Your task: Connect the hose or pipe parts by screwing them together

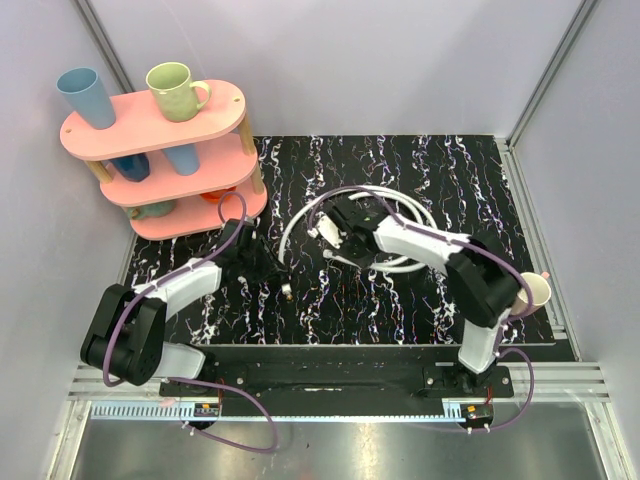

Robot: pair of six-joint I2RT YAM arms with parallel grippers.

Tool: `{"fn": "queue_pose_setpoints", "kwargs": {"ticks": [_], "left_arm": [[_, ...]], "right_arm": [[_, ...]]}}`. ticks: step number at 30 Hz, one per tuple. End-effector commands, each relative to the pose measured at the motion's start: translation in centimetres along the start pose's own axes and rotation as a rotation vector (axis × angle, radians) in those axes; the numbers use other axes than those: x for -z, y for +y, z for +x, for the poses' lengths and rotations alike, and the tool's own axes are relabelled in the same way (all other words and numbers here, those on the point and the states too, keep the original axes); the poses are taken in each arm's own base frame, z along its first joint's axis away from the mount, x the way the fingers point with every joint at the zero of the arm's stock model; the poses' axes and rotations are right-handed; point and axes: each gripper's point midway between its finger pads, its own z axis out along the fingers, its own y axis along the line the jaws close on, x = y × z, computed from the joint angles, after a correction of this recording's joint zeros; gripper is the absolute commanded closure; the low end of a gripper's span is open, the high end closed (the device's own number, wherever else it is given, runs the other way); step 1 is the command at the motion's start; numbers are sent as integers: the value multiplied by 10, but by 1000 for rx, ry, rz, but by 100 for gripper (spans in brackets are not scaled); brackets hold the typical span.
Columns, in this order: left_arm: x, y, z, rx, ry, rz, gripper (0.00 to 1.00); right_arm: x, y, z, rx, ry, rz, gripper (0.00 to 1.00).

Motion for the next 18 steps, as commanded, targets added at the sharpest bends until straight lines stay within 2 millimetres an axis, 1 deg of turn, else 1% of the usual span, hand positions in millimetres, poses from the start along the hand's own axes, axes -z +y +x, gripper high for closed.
{"fn": "queue_pose_setpoints", "kwargs": {"ticks": [1,2,3,4,5,8,9,11,12,13,14,15,16,17,18], "left_arm": [[-4,34,-1,-20,-22,-158,100],[-5,33,-2,-20,-20,-156,100],[-6,32,-2,-18,-17,-156,100],[-8,33,-1,-15,-8,-157,100],[-8,32,-2,-15,-8,-155,100],[-9,30,-1,-16,2,-146,100],[-9,29,-1,-19,1,-143,100],[-8,24,-2,-21,1,-124,100],[-8,23,-2,-22,3,-122,100],[-8,21,-2,-19,7,-117,100],[-7,20,-4,-17,5,-114,100],[-7,17,-3,-17,7,-106,100],[-6,14,-4,-12,8,-92,100],[-4,9,-5,-11,5,-77,100],[-3,5,-6,-10,6,-59,100]], "right_arm": [[42,-34,-14,210,-141,120,94],[48,-39,-19,232,-180,155,96],[41,-37,-9,259,-168,160,98],[42,-41,-10,297,-182,185,99],[49,-48,-15,298,-211,235,100],[50,-58,-16,254,-204,272,100],[53,-60,-22,230,-220,270,100],[49,-53,-25,174,-239,226,100],[51,-53,-32,145,-260,224,100],[50,-50,-37,61,-277,209,99],[42,-47,-38,17,-265,188,96],[43,-46,-47,-23,-281,176,94],[40,-42,-52,-107,-289,150,93],[27,-28,-51,-148,-252,79,90],[30,-26,-65,-200,-274,47,88]]}}
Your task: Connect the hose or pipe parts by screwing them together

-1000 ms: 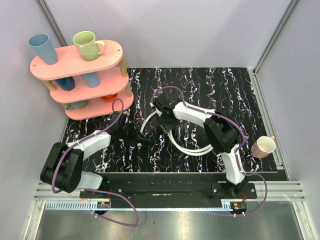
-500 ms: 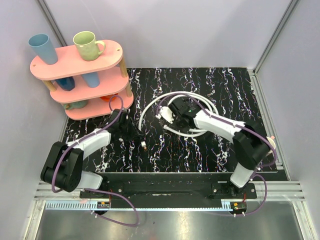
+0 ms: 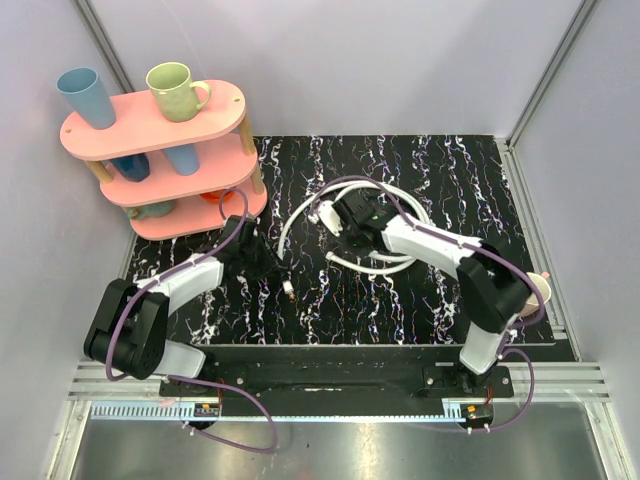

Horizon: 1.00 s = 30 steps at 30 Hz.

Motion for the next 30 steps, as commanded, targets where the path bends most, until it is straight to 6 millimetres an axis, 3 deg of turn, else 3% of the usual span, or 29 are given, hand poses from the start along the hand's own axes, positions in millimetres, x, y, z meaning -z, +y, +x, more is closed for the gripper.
{"fn": "queue_pose_setpoints", "kwargs": {"ticks": [1,3,4,5,9,12,13,14,15,17,21,23,24,25,30], "left_arm": [[6,-1,1,-6,20,-10,100],[14,-14,-4,-17,13,28,100],[21,-19,-3,-32,23,46,100],[27,-28,-10,-43,10,63,100],[47,-42,-18,-83,-19,97,100],[60,-46,-19,-100,-39,118,100],[65,-49,-20,-115,-53,132,100],[68,-48,-19,-120,-52,130,100],[71,-48,-19,-131,-57,134,100],[80,-48,-19,-163,-71,137,100],[93,-49,-25,-197,-122,137,100],[96,-51,-25,-207,-123,148,100],[97,-52,-25,-211,-122,153,100],[98,-52,-24,-220,-117,158,100],[100,-47,-22,-232,-120,147,100]], "right_arm": [[-9,13,-48,-330,-65,-96,82],[-11,19,-51,-372,-47,-129,70],[-6,14,-53,-397,-49,-110,48],[-2,6,-54,-401,-50,-77,43],[22,-40,-63,-369,-92,30,34],[20,-79,-43,-279,-22,137,28],[16,-100,-29,-275,14,167,26],[2,-104,-10,-279,89,148,23],[3,-118,-11,-298,91,151,17],[-14,-131,22,-343,191,107,17],[-23,-156,30,-333,187,81,16],[-36,-155,38,-344,197,13,16],[-36,-165,33,-342,184,20,16],[-47,-162,44,-347,228,-10,16],[-57,-186,54,-404,220,-34,18]]}}
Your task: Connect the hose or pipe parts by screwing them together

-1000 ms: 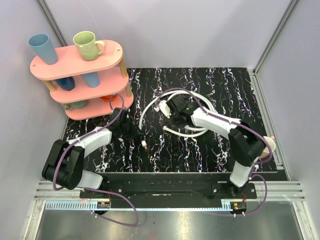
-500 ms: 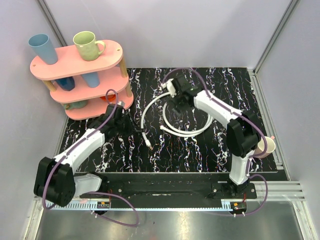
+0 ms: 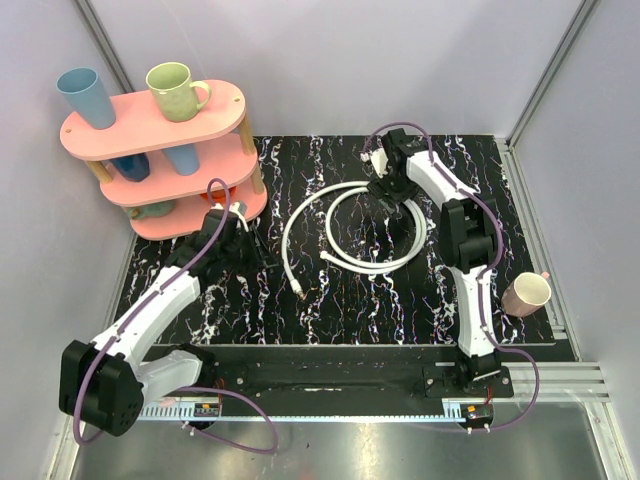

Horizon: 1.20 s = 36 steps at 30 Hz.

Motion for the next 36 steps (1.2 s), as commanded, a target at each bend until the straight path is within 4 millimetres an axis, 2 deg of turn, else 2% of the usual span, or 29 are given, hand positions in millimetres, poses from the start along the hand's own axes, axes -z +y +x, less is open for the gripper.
{"fn": "queue_pose_setpoints", "kwargs": {"ticks": [1,6,10,15,19,22,23,26,29,30,32,33,35,36], "left_arm": [[14,-16,-18,-45,-65,55,100],[13,-15,-19,-45,-60,54,100],[12,-16,-20,-46,-59,55,100],[9,-15,-20,-39,-51,52,100],[8,-17,-21,-36,-49,65,100],[10,-19,-22,-34,-53,75,100],[9,-19,-22,-32,-54,76,100],[9,-21,-22,-29,-54,87,100],[6,-22,-21,-21,-55,100,100],[6,-25,-20,-18,-47,113,100],[6,-30,-21,-11,-48,140,100],[6,-33,-20,-9,-38,156,100],[6,-37,-22,-10,-47,173,100],[7,-38,-22,-11,-46,182,100]], "right_arm": [[2,-9,-5,-1,-17,-83,18],[-13,-15,-11,-34,-24,-111,19],[-27,-20,-2,-51,15,-99,20],[-33,-33,6,-129,27,-104,21],[-32,-34,14,-165,52,-109,27],[-30,-32,22,-202,80,-102,49],[-31,-32,25,-215,92,-95,66],[-25,-32,40,-290,160,-74,82],[-17,-34,53,-460,190,-83,90],[-20,-30,65,-556,227,-85,96],[-12,-41,83,-661,251,-54,99],[-13,-37,98,-754,298,-35,96],[2,-52,112,-859,295,21,92],[2,-43,125,-937,328,16,92]]}}
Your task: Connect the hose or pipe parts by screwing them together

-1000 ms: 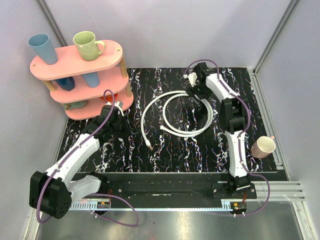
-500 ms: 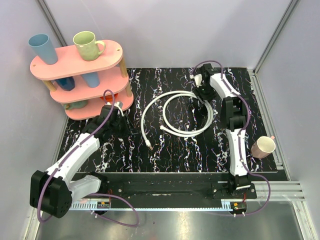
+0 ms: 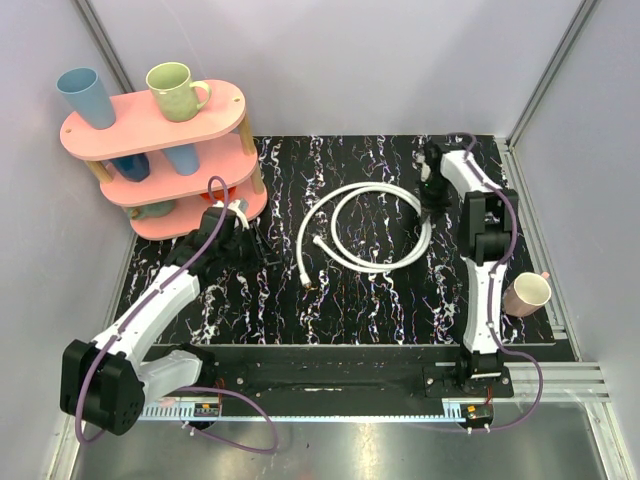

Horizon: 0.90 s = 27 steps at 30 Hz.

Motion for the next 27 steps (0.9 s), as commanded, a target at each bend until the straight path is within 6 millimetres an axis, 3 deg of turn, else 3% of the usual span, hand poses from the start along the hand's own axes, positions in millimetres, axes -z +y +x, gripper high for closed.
{"fn": "queue_pose_setpoints", "kwargs": {"ticks": [1,3,4,5,6,7,8,9,10,11,12,13,14,16,18,19,21,22,23,26,27], "left_arm": [[6,-32,-20,-17,-56,132,100],[10,-36,-20,-24,-60,152,100],[12,-36,-17,-30,-55,159,100],[14,-36,-16,-35,-56,165,100],[18,-37,-15,-41,-65,172,100],[18,-34,-12,-46,-62,167,100],[19,-32,-10,-50,-64,164,100],[23,-33,-9,-57,-74,169,100],[23,-29,-6,-60,-68,161,100],[24,-27,-4,-63,-68,158,100],[27,-28,-3,-70,-74,163,100],[27,-25,0,-72,-70,157,100],[27,-23,1,-71,-70,155,100],[31,-23,3,-85,-68,156,100],[33,-23,4,-97,-68,155,100],[35,-20,4,-111,-68,143,100],[39,-22,2,-127,-81,144,100],[41,-21,2,-133,-87,140,100],[42,-21,1,-134,-93,138,100],[45,-22,-1,-132,-109,141,100],[45,-22,-1,-131,-111,141,100]], "right_arm": [[30,-38,45,-409,61,71,93],[27,-51,70,-539,104,63,94],[35,-52,73,-572,83,60,94],[36,-49,79,-605,88,39,95],[29,-46,98,-663,129,42,95],[37,-45,96,-693,85,37,95],[32,-33,111,-723,122,-4,93],[34,-26,115,-791,119,-21,89],[46,-22,106,-825,40,-64,82],[43,-3,118,-867,72,-151,73],[50,5,115,-937,47,-191,69],[71,10,103,-952,-56,-241,67],[75,16,109,-971,-66,-263,67],[105,16,104,-960,-173,-272,65],[130,10,93,-818,-272,-242,58],[135,10,99,-739,-256,-219,45],[146,5,102,-489,-257,-130,39],[138,1,118,-437,-175,-80,36],[139,0,119,-385,-158,-72,36],[129,22,120,-162,-123,-74,37],[128,53,122,40,-126,-93,37]]}}
